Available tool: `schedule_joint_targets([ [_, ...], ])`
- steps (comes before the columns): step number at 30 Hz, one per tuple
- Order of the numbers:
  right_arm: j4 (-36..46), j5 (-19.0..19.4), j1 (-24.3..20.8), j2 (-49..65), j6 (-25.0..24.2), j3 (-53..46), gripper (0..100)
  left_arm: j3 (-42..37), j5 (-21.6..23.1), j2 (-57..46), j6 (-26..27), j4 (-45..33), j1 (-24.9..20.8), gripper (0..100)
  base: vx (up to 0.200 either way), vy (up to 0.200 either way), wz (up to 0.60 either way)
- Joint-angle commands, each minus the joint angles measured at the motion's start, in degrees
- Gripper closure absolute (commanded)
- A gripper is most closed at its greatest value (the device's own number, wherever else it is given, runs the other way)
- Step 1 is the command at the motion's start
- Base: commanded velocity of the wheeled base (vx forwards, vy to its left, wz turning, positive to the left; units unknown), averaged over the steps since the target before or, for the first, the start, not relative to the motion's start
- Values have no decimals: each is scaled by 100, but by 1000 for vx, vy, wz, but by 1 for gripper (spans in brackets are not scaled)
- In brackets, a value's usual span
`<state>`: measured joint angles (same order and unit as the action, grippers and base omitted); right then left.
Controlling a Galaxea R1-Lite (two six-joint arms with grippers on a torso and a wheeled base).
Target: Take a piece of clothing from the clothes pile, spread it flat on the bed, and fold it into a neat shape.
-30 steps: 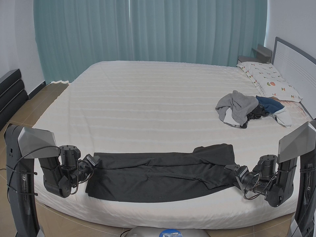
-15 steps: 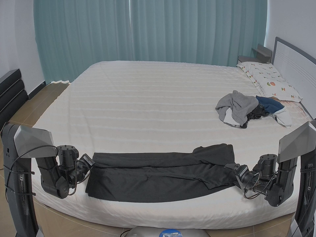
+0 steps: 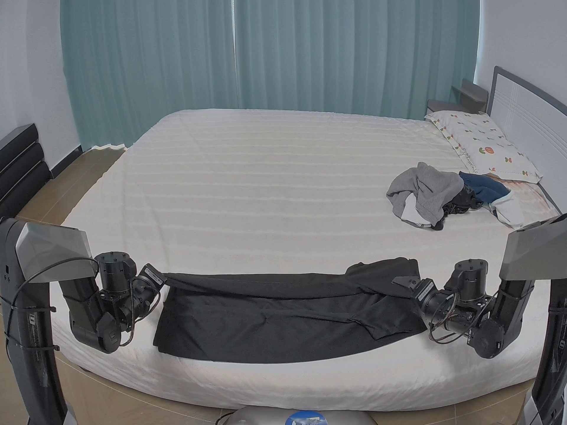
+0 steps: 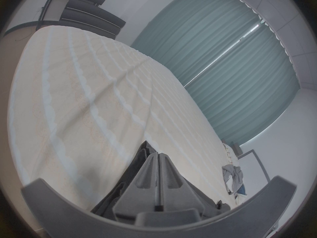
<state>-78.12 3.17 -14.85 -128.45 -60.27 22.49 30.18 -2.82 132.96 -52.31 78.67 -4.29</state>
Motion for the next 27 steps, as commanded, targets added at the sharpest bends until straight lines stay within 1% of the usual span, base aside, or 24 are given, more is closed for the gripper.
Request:
schedule_joint_targets([
  [1, 921, -168, -106, -127, -2, 941, 0, -74, 0, -42, -183, 237, -19, 100, 0, 0, 0],
  [5, 1528, -220, -159, -224, -2, 1319, 0, -65, -8, -42, -192, 237, -19, 100, 0, 0, 0],
  [8, 1941, -387, -150, -250, -2, 1513, 0, -56, -8, -16, -192, 237, -28, 100, 0, 0, 0],
  [17, 2275, -537, -97, -514, -2, 2075, 0, -30, -8, 2, -192, 246, -37, 100, 0, 0, 0],
  [22, 2820, -598, -80, -628, -11, 2479, 0, -4, -8, 2, -192, 237, -28, 100, 0, 0, 0],
  [24, 2899, -598, -71, -620, -11, 2541, 0, -4, -8, 2, -183, 237, -37, 100, 0, 0, 0],
  [25, 2899, -607, -62, -620, -11, 2550, 100, -4, -8, 2, -183, 237, -37, 100, 0, 0, 0],
  [27, 2907, -651, -44, -584, -2, 2567, 100, 5, -8, 2, -183, 237, -37, 100, 0, 0, 0],
])
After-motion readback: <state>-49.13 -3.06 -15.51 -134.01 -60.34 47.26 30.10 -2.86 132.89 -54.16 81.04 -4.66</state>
